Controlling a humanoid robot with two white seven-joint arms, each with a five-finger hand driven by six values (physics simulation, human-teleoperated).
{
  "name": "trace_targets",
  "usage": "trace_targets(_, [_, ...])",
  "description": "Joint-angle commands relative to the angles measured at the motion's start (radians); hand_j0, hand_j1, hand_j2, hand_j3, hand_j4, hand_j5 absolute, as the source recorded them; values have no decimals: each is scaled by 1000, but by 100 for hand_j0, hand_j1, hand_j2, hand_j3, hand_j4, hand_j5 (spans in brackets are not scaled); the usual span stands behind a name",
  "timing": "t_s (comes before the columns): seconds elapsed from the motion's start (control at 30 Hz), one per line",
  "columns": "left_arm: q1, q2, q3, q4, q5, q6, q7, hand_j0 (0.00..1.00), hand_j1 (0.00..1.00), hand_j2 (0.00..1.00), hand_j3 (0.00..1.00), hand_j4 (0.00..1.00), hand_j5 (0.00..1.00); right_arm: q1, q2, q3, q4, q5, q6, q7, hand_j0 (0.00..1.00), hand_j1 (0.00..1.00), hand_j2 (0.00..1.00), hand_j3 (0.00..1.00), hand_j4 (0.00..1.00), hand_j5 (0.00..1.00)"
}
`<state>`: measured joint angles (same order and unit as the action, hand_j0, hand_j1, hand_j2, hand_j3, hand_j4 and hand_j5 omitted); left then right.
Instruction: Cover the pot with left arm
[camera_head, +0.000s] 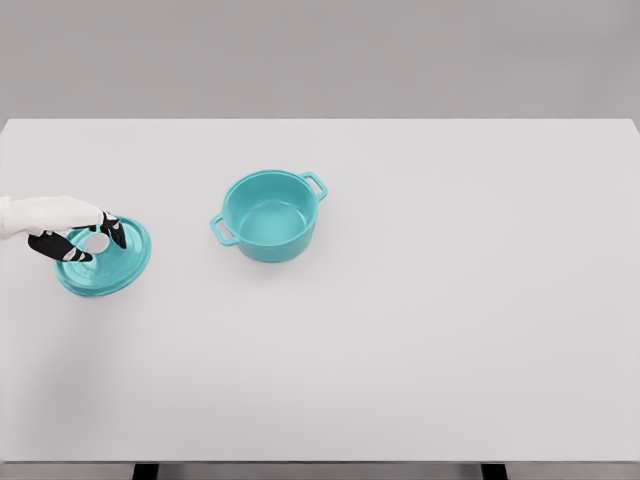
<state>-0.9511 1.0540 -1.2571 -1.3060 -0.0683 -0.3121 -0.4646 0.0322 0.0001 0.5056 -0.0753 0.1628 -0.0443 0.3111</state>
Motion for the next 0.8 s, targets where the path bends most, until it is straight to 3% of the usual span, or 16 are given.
trace_targets(0.0, [0,0,-1,1,1,-1,0,54,54,54,54,54,54,0,0,-1,0,0,0,0,100,100,100,100,100,100])
trace_targets(0.23, [0,0,-1,-1,1,-1,0,45,45,45,45,45,45,0,0,1,0,0,0,0,100,100,100,100,100,100])
trace_targets(0.77, [-29,9,1,-10,7,-15,-6,41,41,41,41,41,41,-2,0,1,0,0,0,0,100,100,100,100,100,100])
